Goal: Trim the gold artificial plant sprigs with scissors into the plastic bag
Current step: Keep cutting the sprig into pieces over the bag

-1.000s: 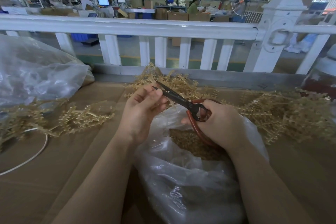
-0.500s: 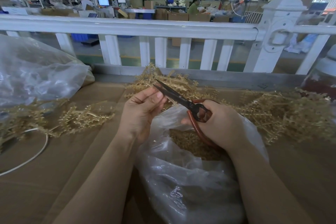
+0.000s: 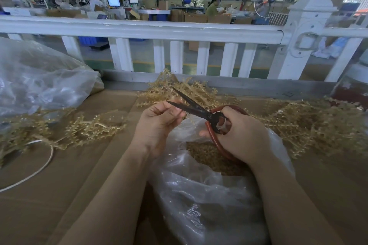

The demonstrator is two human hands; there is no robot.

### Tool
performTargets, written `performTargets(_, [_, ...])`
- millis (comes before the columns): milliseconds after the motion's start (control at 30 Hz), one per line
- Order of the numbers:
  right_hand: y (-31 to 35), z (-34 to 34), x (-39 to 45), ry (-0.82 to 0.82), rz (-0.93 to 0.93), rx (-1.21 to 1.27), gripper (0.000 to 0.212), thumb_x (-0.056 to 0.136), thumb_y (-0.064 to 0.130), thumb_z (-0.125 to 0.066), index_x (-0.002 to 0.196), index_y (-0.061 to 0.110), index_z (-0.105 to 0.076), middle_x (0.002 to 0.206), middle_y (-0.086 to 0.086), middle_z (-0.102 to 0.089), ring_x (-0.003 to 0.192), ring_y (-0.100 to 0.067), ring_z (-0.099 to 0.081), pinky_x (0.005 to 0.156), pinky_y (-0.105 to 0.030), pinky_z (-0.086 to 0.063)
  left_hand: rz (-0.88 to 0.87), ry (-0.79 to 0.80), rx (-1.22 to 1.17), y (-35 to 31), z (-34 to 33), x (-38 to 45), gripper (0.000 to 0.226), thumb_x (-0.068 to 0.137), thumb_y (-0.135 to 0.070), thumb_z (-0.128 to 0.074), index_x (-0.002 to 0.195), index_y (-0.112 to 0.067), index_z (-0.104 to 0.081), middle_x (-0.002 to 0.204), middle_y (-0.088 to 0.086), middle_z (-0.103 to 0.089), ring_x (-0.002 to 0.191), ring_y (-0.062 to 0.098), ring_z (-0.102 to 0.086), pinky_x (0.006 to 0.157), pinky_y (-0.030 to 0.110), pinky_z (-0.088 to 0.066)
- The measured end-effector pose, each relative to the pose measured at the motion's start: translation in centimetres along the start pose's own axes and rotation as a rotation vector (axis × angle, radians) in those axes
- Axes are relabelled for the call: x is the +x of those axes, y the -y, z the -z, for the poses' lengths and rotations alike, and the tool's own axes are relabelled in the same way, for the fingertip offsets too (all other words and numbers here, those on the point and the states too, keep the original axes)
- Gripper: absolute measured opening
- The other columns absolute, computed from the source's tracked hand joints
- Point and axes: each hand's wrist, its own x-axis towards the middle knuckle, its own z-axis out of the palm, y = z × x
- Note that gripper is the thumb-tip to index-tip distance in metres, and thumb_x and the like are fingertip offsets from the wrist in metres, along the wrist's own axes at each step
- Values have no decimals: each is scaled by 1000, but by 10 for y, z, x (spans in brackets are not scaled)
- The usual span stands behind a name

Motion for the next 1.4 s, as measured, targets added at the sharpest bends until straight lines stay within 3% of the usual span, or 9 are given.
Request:
performTargets(133, [1, 0, 0, 14, 4, 7, 55, 72, 93, -41, 95, 45, -52, 77, 21, -61, 62, 3, -48, 53, -11, -30, -81, -10, -7, 0, -2, 0, 17, 70, -4, -66, 87, -5, -66, 68, 1, -67, 64, 9, -62, 68, 17, -54])
performTargets(267, [2, 1, 1, 28, 6, 12, 50, 74, 90, -47, 94, 44, -51, 77, 22, -58, 63, 12, -43, 54, -9, -26, -124, 33, -38, 1, -3, 0, 21, 72, -1, -64, 92, -9, -60, 64, -4, -67, 63, 8, -64, 71, 21, -54])
performTargets(467, [5, 4, 0, 46, -8, 44, 55, 73, 93, -44, 93, 44, -54, 76, 22, -60, 65, 8, -50, 55, -9, -30, -151, 89, -6, 6, -4, 0, 26, 71, -1, -65, 94, -10, -57, 60, -5, -67, 66, 9, -66, 77, 24, -56])
performTargets(700, [4, 2, 0, 13, -25, 10, 52, 82, 84, -51, 91, 33, -60, 71, 14, -63, 65, -4, -59, 62, -26, -53, -138, 99, -24, 11, -8, 0, 23, 75, 5, -62, 91, -10, -55, 57, -10, -59, 64, 10, -61, 79, 24, -53])
performTargets(933, [4, -3, -1, -74, 29, 70, 48, 79, 83, -54, 84, 35, -60, 64, 16, -59, 59, 1, -54, 54, -18, -46, -125, 109, -74, 12, -9, 0, 17, 74, 2, -64, 81, -12, -58, 59, -10, -60, 65, 9, -61, 80, 23, -52])
performTargets(1033, [3, -3, -1, -61, 12, 78, 46, 79, 81, -57, 87, 36, -62, 65, 16, -61, 60, 0, -55, 56, -18, -47, -129, 110, -60, 12, -8, 1, 17, 73, 0, -66, 85, -11, -60, 64, -6, -64, 69, 11, -61, 82, 24, -52])
performTargets(1133, [3, 0, -1, -23, 6, 70, 41, 81, 81, -56, 88, 41, -57, 67, 21, -59, 61, 7, -53, 52, -9, -35, -126, 110, -42, 13, -7, 3, 19, 73, -1, -68, 89, -7, -60, 66, -3, -65, 71, 13, -61, 82, 24, -53])
performTargets(1267, [4, -1, -1, -39, -2, 131, 29, 83, 70, -55, 80, 42, -54, 62, 18, -57, 58, 3, -53, 52, -17, -40, -117, 82, 8, 13, -7, 1, 26, 71, -6, -70, 95, -4, -59, 71, 1, -64, 73, 13, -61, 83, 25, -50])
performTargets(1400, [1, -4, -1, -58, 3, 142, 27, 82, 69, -52, 72, 44, -48, 58, 18, -56, 54, 1, -53, 51, -21, -46, -100, 73, 41, 12, -8, 0, 15, 70, -9, -71, 84, -7, -64, 70, -1, -66, 72, 11, -62, 80, 22, -50])
